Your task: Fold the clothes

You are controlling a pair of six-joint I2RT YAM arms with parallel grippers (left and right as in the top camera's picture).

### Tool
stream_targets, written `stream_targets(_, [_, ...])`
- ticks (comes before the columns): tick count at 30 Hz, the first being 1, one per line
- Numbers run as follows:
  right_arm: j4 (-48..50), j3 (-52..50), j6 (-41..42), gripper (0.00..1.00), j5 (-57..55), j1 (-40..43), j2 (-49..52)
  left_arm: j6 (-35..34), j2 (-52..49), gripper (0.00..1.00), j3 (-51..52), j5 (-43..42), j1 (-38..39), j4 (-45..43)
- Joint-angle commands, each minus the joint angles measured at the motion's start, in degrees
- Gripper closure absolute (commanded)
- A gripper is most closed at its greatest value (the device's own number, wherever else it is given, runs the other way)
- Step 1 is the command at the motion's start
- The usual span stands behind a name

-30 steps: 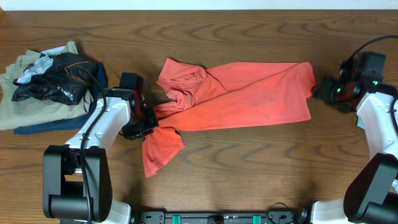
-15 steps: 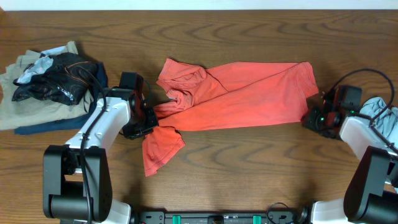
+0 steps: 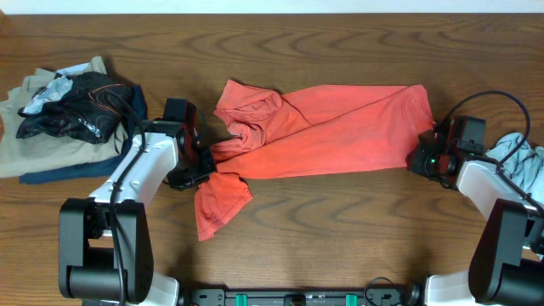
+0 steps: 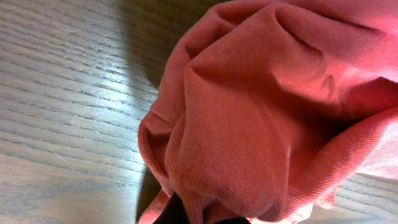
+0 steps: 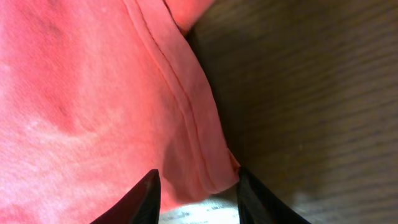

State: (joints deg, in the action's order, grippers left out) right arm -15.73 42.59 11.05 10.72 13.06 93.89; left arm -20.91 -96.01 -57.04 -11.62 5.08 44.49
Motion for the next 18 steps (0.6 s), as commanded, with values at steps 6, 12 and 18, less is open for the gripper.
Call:
stream_targets(6, [1.79, -0.74, -0.39, 0.98, -0.85, -0.7, 4.17, 0.48, 0.22, 0.94, -0.2, 0.31, 0.04, 0.11])
stream_targets(12, [-2.32, -0.44, -0.35, 0.99, -1.11, -0.52, 3.91, 0.48, 0.22, 0.94, -0.2, 0.31, 0.04, 0.39])
stream_targets(18, [-15.91, 3.08, 6.14, 0.99, -7.89, 3.61, 3.61, 0.5, 0.22, 0.77, -0.2, 0.31, 0.04, 4.17])
